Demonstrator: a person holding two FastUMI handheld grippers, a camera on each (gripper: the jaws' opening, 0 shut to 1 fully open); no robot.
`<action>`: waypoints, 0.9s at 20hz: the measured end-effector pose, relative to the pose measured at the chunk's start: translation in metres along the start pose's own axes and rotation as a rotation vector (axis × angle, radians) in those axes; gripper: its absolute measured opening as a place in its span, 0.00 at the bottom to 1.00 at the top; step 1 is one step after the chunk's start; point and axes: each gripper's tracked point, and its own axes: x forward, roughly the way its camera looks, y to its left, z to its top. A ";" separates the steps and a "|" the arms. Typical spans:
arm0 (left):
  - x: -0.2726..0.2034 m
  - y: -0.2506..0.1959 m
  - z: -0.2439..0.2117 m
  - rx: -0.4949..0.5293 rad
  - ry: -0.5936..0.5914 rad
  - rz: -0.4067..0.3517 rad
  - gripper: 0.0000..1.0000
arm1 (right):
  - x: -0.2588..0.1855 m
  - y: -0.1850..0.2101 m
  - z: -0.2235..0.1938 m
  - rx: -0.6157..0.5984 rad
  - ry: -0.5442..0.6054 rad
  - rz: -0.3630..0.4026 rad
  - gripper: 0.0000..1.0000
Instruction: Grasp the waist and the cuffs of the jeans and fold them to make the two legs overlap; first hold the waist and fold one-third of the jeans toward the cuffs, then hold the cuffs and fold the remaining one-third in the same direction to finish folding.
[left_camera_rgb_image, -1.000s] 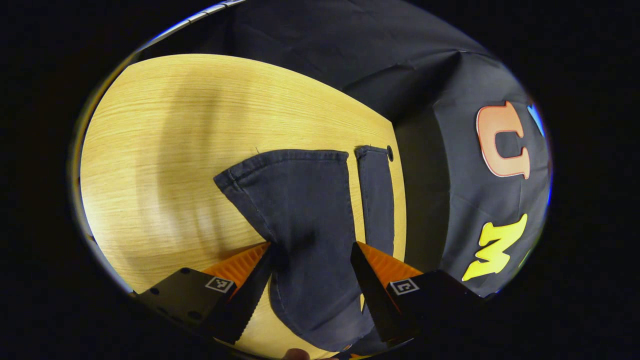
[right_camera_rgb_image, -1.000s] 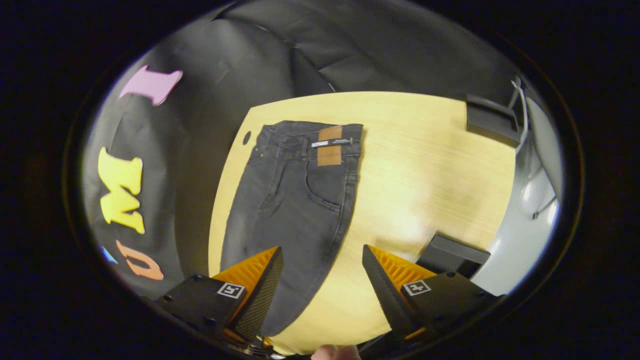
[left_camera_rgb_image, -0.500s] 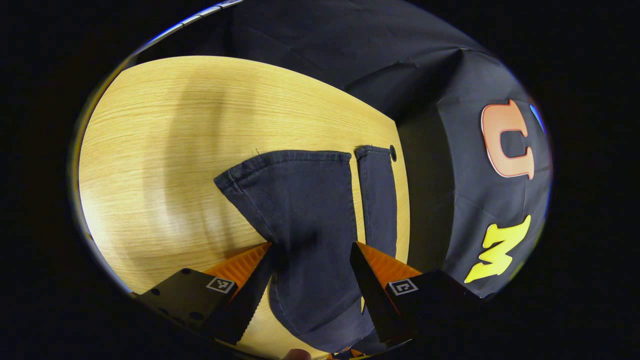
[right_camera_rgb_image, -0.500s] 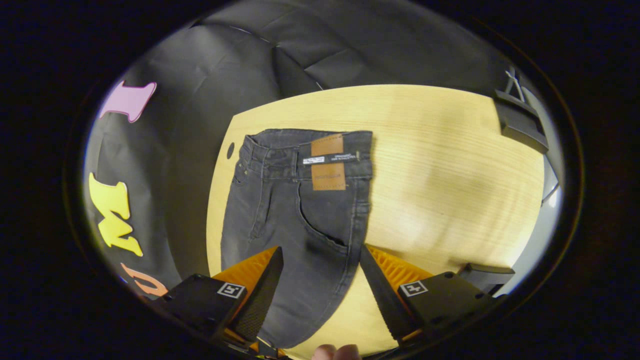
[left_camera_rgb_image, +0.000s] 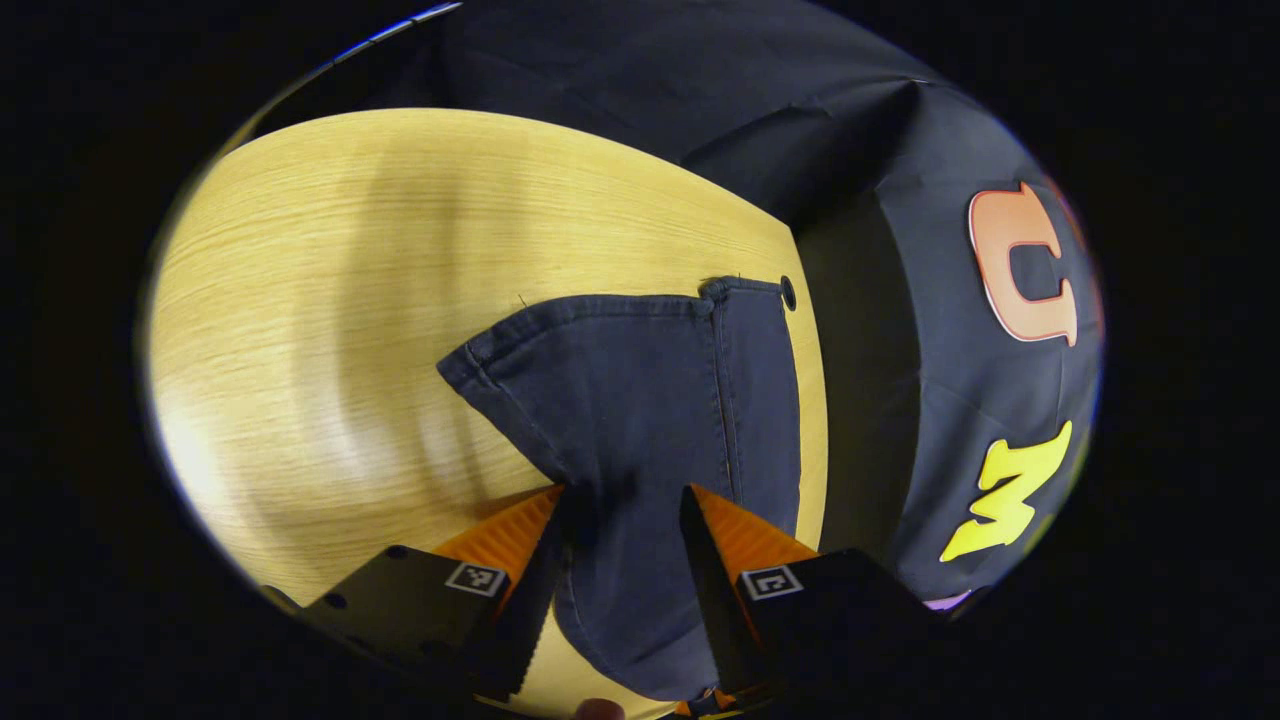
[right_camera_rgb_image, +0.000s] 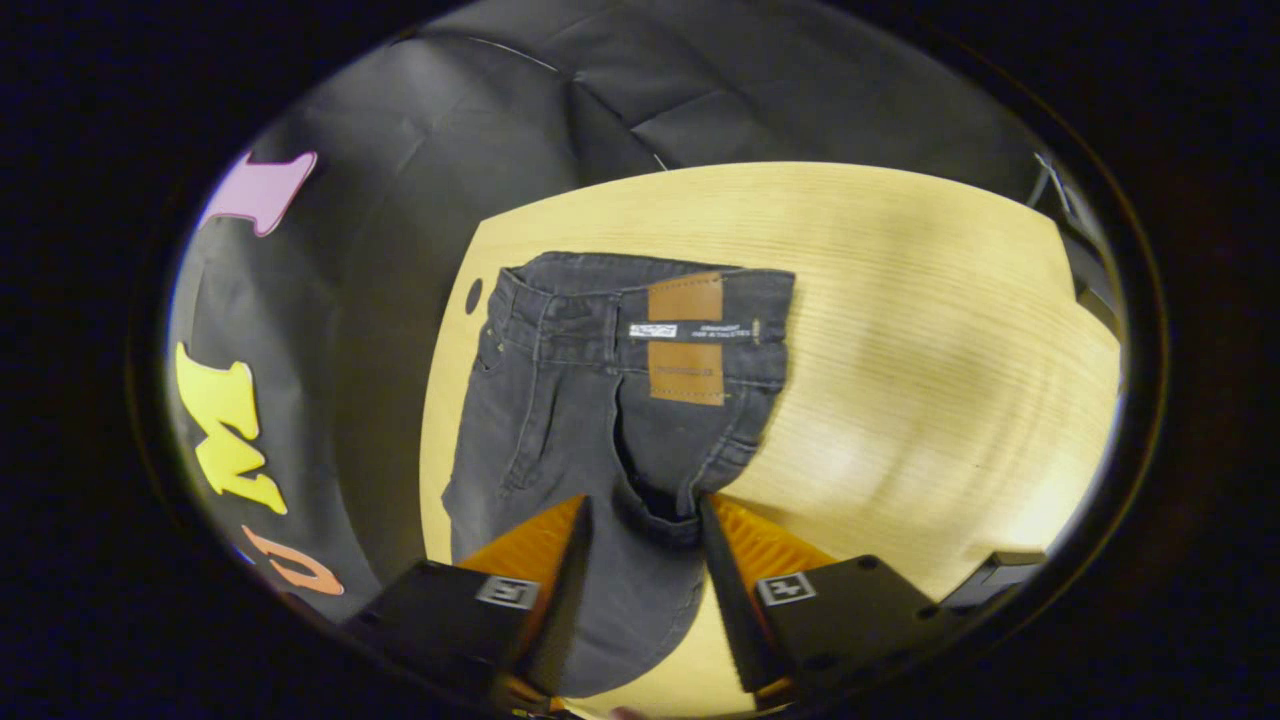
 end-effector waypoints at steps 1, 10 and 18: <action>0.002 0.003 0.000 -0.003 0.004 0.015 0.60 | -0.003 -0.003 -0.001 0.021 0.005 0.003 0.34; -0.013 0.011 -0.001 -0.057 0.038 0.101 0.06 | -0.021 0.009 0.002 0.041 0.018 0.020 0.02; -0.046 -0.057 0.006 -0.045 0.080 0.046 0.04 | -0.074 0.082 0.011 -0.021 0.011 0.168 0.00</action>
